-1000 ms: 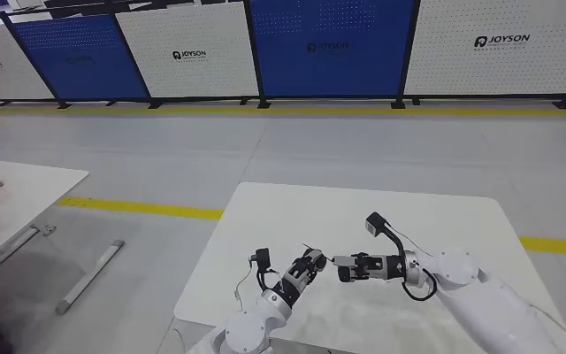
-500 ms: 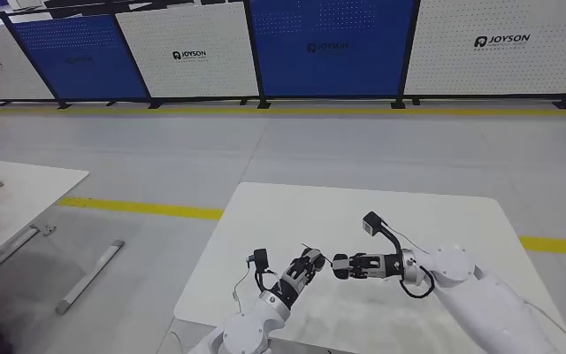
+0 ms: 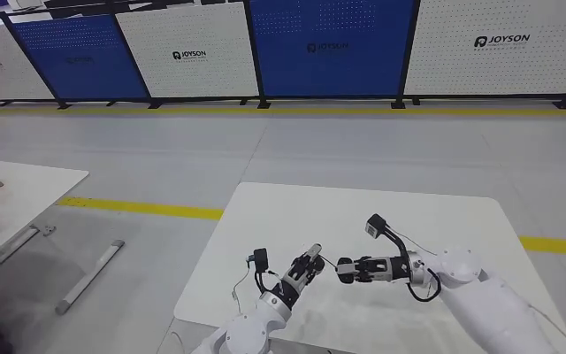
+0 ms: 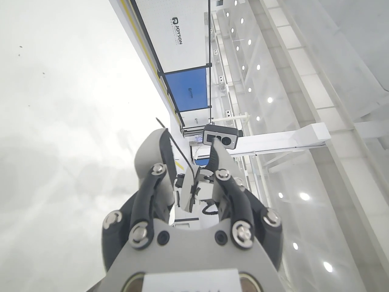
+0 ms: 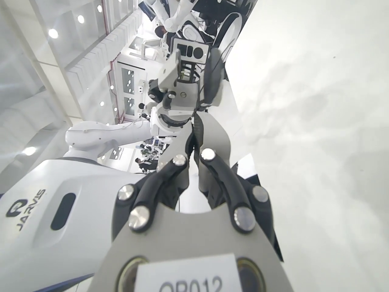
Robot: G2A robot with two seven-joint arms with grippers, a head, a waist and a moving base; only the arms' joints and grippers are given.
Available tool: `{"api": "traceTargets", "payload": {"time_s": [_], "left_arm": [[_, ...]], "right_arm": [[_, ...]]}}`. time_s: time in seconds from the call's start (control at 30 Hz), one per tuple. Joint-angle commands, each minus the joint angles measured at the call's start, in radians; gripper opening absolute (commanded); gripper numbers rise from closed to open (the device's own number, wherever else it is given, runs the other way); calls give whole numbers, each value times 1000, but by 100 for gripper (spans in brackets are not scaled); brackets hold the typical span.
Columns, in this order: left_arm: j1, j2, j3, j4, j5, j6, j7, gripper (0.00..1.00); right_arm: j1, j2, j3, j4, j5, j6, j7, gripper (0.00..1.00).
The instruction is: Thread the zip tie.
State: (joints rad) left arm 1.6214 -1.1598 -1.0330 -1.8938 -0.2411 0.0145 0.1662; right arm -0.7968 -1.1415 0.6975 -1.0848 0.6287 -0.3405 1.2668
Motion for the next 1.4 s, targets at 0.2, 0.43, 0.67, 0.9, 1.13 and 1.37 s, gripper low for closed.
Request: {"api": "traceTargets", "payload": {"time_s": [0.2, 0.43, 0.67, 0.9, 1.13, 1.37], "left_arm": [[0, 0, 0, 0, 0, 0, 0, 100], [-11, 1, -1, 19, 33, -22, -35, 100], [6, 19, -83, 41, -2, -50, -216, 100], [21, 38, -164, 27, -73, 19, -395, 100], [21, 38, -164, 27, -73, 19, -395, 100], [18, 36, -156, 33, -98, 34, -404, 100]], "right_arm": [[0, 0, 5, 2, 2, 1, 11, 0], [-12, 2, 11, -23, -18, 1, -3, 0], [-23, 20, 58, -35, -6, 3, 123, 0], [21, 31, -7, -32, 29, 28, 123, 0], [21, 31, -7, -32, 29, 28, 123, 0], [13, 32, -10, -62, 14, 34, 123, 0]]}}
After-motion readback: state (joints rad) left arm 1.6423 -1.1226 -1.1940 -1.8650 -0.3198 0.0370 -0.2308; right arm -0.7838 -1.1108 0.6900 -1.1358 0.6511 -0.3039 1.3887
